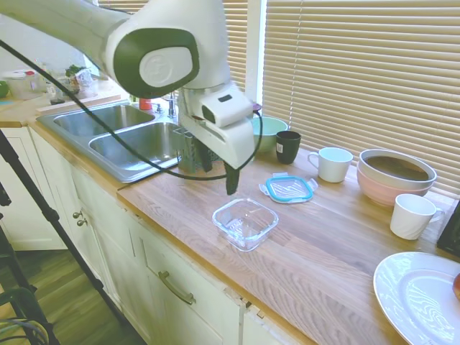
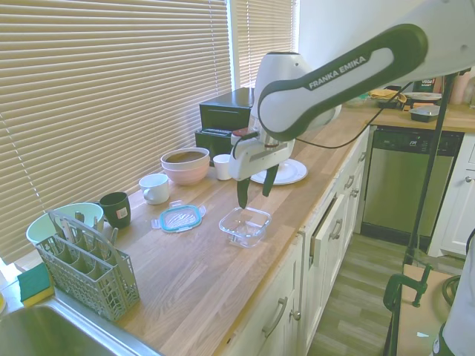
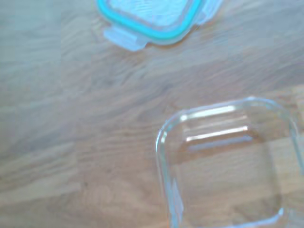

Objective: Cover the lid of the food container

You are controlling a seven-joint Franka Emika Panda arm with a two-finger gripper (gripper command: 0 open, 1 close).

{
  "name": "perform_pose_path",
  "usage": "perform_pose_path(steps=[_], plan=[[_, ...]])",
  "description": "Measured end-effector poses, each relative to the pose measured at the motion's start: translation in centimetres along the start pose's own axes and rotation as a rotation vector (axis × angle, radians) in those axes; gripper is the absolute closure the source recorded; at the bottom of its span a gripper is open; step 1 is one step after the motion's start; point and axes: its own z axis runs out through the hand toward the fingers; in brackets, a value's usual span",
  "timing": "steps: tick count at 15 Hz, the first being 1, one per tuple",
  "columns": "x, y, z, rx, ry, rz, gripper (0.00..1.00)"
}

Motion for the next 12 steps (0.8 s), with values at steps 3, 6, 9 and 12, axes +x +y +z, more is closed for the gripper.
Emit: perform_pose_path(steps=[3, 6, 9, 12], plan=[[3.1, -2.7, 1.0, 0.027, -0.003, 0.041, 0.00], [5.9, -4.6, 2.9, 0.044, -0.005, 0.081, 0.00], [8.3, -6.3, 5.2, 0.086, -0.014, 0.138, 0.00], [9.9, -7.9, 7.8, 0.117, -0.040, 0.175, 0.00]])
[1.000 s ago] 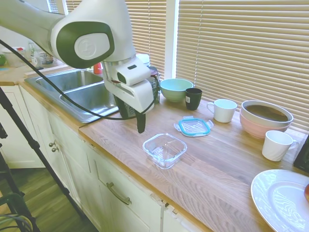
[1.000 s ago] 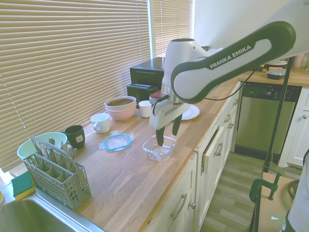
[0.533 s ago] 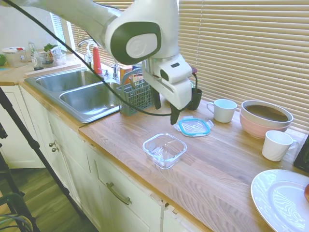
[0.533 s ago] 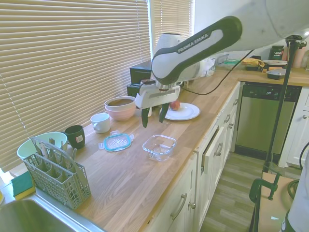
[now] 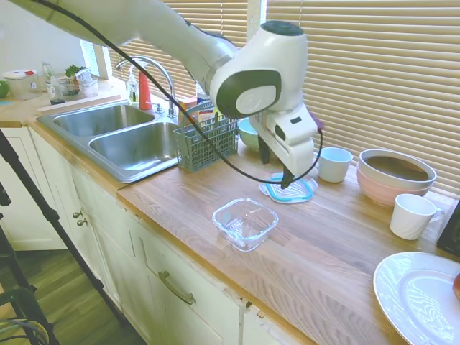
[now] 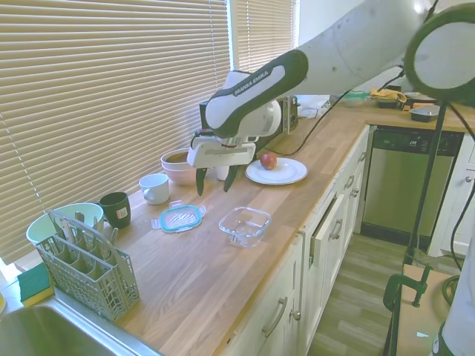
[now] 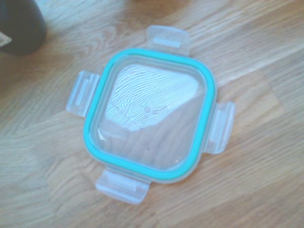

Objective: Cover the lid of the food container

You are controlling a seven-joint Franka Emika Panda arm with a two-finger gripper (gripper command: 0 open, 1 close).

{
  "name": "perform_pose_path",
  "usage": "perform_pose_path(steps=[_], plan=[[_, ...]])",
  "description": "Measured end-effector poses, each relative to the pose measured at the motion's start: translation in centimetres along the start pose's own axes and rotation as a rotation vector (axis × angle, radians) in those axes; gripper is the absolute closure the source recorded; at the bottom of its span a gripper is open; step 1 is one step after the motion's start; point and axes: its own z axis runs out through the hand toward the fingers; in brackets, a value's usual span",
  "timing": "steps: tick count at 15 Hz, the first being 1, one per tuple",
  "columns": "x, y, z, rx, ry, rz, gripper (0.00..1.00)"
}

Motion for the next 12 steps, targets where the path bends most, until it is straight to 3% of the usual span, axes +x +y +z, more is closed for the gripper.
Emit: perform_pose_path(steps=[5, 12], plan=[[1.3, -2.4, 4.7, 0.033, -0.048, 0.041, 0.00], [3.7, -4.4, 6.9, 0.042, -0.034, 0.064, 0.00]])
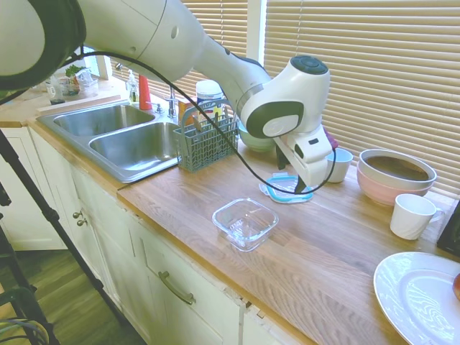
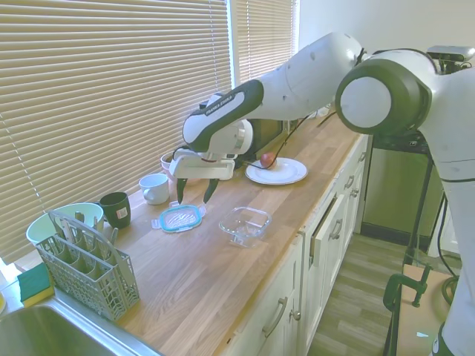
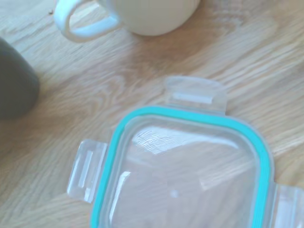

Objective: Cover the lid of the food container

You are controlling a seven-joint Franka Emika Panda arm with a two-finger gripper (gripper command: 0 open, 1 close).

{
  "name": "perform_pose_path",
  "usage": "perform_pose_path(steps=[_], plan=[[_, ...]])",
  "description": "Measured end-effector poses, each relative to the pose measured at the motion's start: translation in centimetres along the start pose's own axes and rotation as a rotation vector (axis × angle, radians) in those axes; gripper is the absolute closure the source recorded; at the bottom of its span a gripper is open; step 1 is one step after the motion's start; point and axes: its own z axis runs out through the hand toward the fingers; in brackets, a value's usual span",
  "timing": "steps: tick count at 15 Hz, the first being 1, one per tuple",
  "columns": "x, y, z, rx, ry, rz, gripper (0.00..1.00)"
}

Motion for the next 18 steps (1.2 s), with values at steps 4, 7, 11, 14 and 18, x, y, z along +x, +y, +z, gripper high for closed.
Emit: perform_pose_path(steps=[4, 7, 11, 14, 18], plan=[[1.7, -0.5, 2.2, 0.005, -0.019, 0.028, 0.00], [2.5, -0.8, 3.3, 0.000, -0.030, 0.030, 0.00], [2.3, -1.4, 3.8, 0.005, -0.043, 0.027, 0.00], [2.4, -1.5, 2.5, 0.027, -0.029, 0.032, 0.00], [2.1, 0.1, 1.8, 0.023, -0.026, 0.053, 0.00]])
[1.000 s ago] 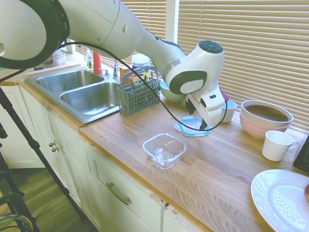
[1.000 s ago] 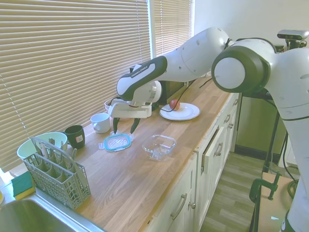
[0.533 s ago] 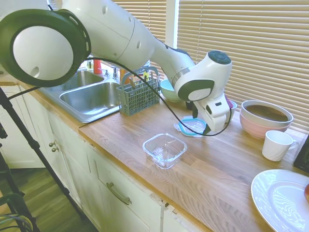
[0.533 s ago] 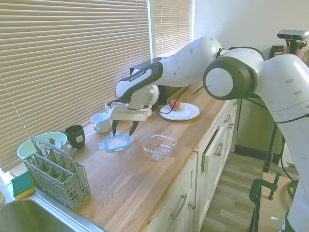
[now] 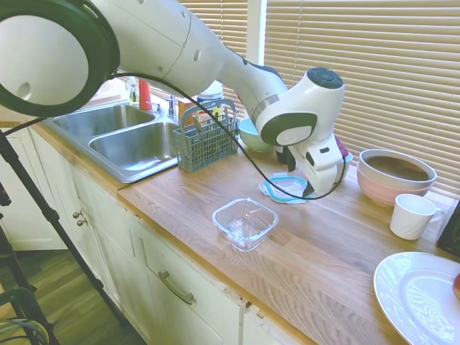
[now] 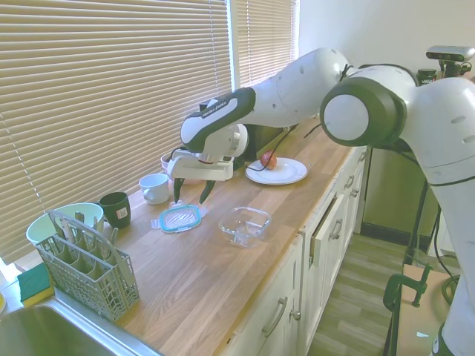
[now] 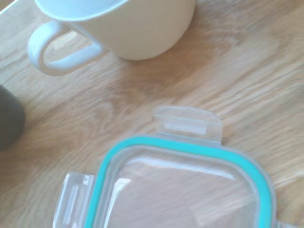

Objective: Cover the lid of the food container

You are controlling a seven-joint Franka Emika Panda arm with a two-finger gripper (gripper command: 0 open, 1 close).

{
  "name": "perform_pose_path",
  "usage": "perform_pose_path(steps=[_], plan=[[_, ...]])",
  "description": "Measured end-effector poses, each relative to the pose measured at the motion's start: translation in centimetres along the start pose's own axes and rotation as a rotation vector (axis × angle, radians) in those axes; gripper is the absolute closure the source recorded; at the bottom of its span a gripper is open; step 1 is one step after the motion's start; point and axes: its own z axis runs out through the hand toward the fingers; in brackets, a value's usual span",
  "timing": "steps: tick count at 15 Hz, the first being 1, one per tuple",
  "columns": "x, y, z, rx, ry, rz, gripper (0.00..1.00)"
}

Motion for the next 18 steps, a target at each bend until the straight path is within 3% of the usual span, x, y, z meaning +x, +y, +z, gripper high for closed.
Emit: perform_pose_path(steps=[9, 18], plan=[[-0.5, 3.6, 1.1, 0.005, -0.032, 0.030, 0.00], [-0.4, 3.2, 1.7, 0.029, -0.033, 0.029, 0.00]])
